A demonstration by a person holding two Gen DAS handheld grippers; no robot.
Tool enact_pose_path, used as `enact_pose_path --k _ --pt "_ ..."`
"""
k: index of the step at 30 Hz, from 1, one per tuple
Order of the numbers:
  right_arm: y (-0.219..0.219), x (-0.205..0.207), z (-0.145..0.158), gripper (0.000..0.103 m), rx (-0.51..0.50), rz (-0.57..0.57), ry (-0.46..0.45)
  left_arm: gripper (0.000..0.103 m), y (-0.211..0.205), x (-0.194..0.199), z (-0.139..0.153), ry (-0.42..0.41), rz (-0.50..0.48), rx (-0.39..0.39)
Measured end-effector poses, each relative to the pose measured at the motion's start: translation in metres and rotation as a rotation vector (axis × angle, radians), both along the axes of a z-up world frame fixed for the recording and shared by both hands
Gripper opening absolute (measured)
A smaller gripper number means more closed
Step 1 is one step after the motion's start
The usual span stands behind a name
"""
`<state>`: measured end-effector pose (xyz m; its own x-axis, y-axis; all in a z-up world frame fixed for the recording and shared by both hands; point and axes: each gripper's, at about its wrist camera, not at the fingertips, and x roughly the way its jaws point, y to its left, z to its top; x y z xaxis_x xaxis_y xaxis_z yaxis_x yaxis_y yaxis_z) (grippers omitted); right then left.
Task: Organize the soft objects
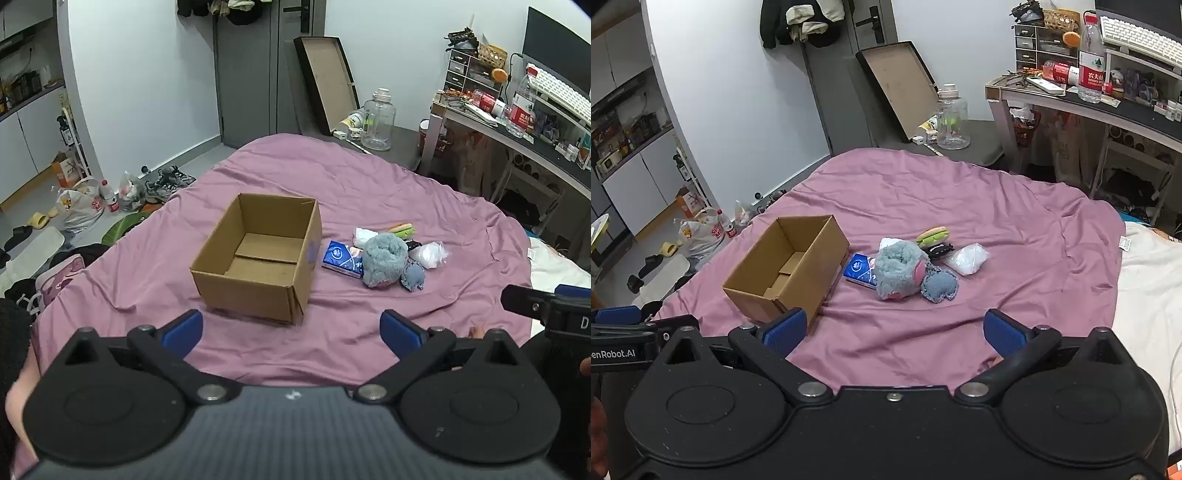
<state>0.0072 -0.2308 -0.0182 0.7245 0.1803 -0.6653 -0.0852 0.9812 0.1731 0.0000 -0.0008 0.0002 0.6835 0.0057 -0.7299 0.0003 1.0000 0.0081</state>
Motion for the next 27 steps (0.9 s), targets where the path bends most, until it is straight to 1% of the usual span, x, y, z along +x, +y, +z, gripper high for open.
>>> enact_pose_path --k 1,2,4,8,9,10,11,27 --pt "-0.001 0.000 0.000 0.103 0.016 0.004 0.009 0.101 -0.001 0.000 0.000 0.002 -0.001 0.003" --pt "0.000 0.000 0.000 0.103 0.016 0.006 0.008 0.101 0.001 -0.001 0.001 -0.011 0.001 -0.016" --pt "0.000 -0.001 0.001 0.103 0.022 0.014 0.008 0.101 0.002 0.000 0.000 -0.010 0.004 -0.021" --pt "-0.002 -0.001 0.002 0.103 0.027 0.025 0.006 0.101 0.006 -0.004 -0.001 -0.034 0.015 -0.033" --pt "-0.012 0.002 0.000 0.103 0.028 0.028 0.007 0.101 0.010 -0.002 0.001 -0.032 0.017 -0.041" --pt "-0.004 0.003 0.002 0.103 -0.011 0.018 0.001 0.101 0.010 -0.003 0.001 -0.035 0.017 -0.042" --pt "0.000 0.000 0.003 0.103 -0.022 0.016 -0.004 0.101 0.011 -0.003 0.004 -0.037 0.018 -0.041" --pt "0.002 -0.002 0.001 0.103 -0.033 0.025 -0.003 0.101 0.013 -0.004 0.004 -0.038 0.018 -0.041"
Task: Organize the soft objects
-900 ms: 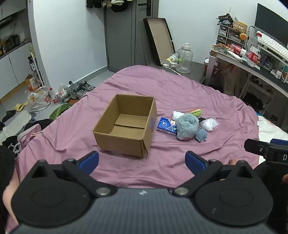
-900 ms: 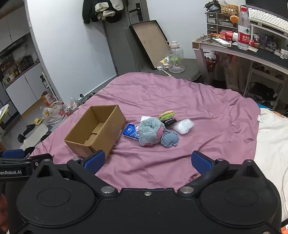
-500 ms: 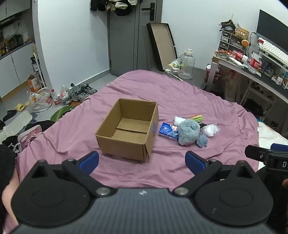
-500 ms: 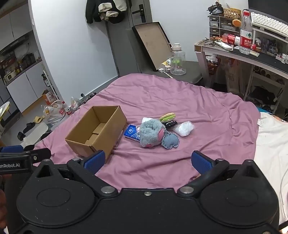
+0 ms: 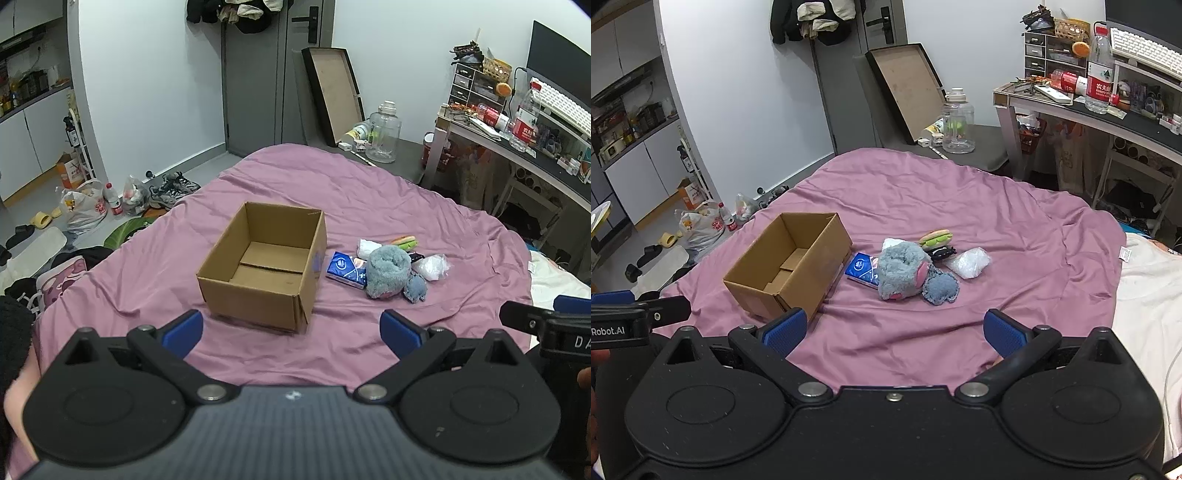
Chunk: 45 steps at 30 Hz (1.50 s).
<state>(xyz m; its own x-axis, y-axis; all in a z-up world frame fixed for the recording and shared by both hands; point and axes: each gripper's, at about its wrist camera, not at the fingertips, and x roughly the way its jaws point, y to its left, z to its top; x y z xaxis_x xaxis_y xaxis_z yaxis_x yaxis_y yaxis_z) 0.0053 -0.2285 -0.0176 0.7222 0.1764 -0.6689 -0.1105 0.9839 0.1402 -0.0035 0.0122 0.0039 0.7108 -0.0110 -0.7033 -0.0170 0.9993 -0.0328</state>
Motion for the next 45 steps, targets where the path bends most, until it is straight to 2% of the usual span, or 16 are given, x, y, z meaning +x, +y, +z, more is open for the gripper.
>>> enact_pose_path --k 45 --pt "-0.0061 0.0020 -0.0001 0.103 0.007 -0.007 -0.008 0.101 -0.0042 0.0020 0.0027 -0.011 -0.009 -0.004"
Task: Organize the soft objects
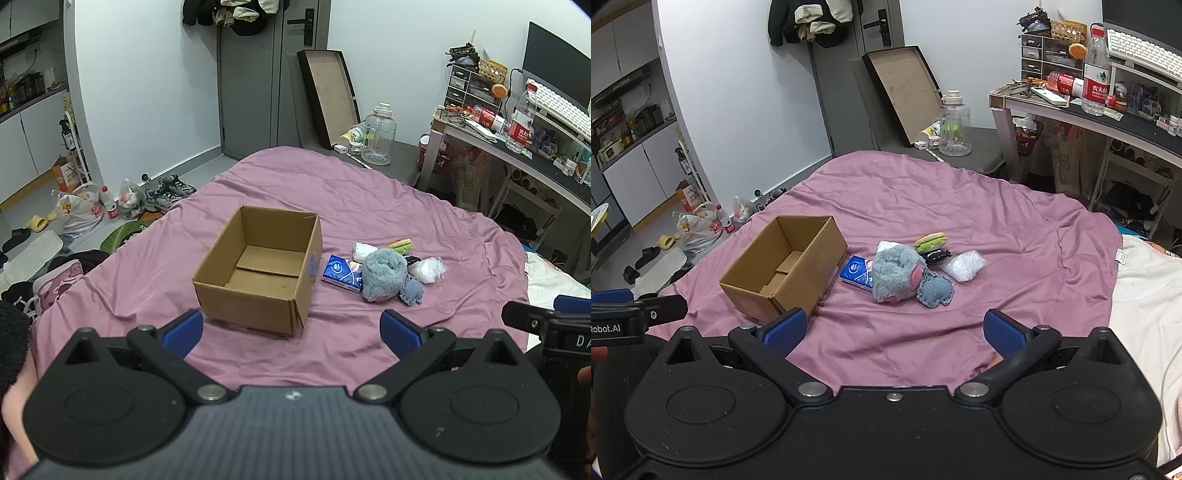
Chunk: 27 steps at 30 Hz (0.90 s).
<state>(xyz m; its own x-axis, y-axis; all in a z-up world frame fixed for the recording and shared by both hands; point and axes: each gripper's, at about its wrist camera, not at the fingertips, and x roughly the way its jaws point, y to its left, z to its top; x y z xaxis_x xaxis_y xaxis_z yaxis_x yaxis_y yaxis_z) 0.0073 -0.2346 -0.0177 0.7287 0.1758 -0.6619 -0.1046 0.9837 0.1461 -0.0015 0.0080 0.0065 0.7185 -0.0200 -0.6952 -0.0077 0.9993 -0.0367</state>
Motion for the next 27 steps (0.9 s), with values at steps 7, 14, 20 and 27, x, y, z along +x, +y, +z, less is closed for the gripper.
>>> enact_pose_path --k 7,14,20,27 --pt "-0.001 0.000 -0.001 0.103 0.003 -0.002 0.000 0.101 0.001 0.001 0.000 0.001 0.002 -0.002" --pt "-0.003 0.002 -0.008 0.103 0.013 0.001 0.009 0.101 0.000 0.010 -0.013 0.010 0.000 0.008" --pt "-0.010 0.015 -0.019 0.103 0.048 0.000 0.038 0.101 -0.005 0.027 -0.023 0.031 -0.009 0.005" --pt "-0.019 0.027 -0.031 0.103 0.068 -0.014 0.043 0.101 -0.014 0.050 -0.034 0.032 -0.029 -0.012"
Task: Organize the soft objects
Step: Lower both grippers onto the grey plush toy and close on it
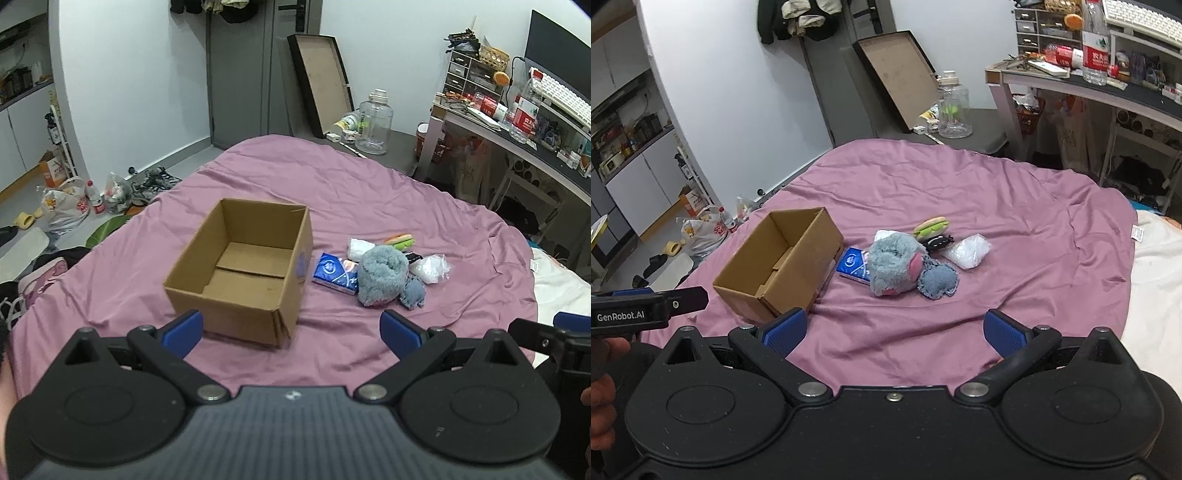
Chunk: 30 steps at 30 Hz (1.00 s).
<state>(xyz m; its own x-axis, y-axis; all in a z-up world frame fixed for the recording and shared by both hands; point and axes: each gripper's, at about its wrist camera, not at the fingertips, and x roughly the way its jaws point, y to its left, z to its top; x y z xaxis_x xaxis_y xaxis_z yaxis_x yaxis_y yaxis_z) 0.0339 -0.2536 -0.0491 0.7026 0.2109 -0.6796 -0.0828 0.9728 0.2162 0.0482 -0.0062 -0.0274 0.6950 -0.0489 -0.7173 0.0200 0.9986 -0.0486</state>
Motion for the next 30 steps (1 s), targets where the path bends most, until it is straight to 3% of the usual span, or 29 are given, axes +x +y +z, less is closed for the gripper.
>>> enact_pose_path --k 8,14,21,30 --pt "-0.017 0.022 -0.017 0.101 0.053 -0.080 0.012 0.100 -0.011 0.028 -0.017 0.023 -0.014 -0.037" --pt "-0.027 0.046 -0.036 0.085 0.136 -0.087 0.051 0.100 -0.027 0.050 -0.031 0.030 -0.031 -0.030" --pt "-0.041 0.076 -0.059 0.064 0.312 -0.112 0.109 0.098 -0.038 0.077 -0.045 0.035 -0.049 -0.065" --pt "-0.050 0.117 -0.079 0.049 0.463 -0.118 0.140 0.084 -0.050 0.113 -0.063 0.041 -0.065 -0.101"
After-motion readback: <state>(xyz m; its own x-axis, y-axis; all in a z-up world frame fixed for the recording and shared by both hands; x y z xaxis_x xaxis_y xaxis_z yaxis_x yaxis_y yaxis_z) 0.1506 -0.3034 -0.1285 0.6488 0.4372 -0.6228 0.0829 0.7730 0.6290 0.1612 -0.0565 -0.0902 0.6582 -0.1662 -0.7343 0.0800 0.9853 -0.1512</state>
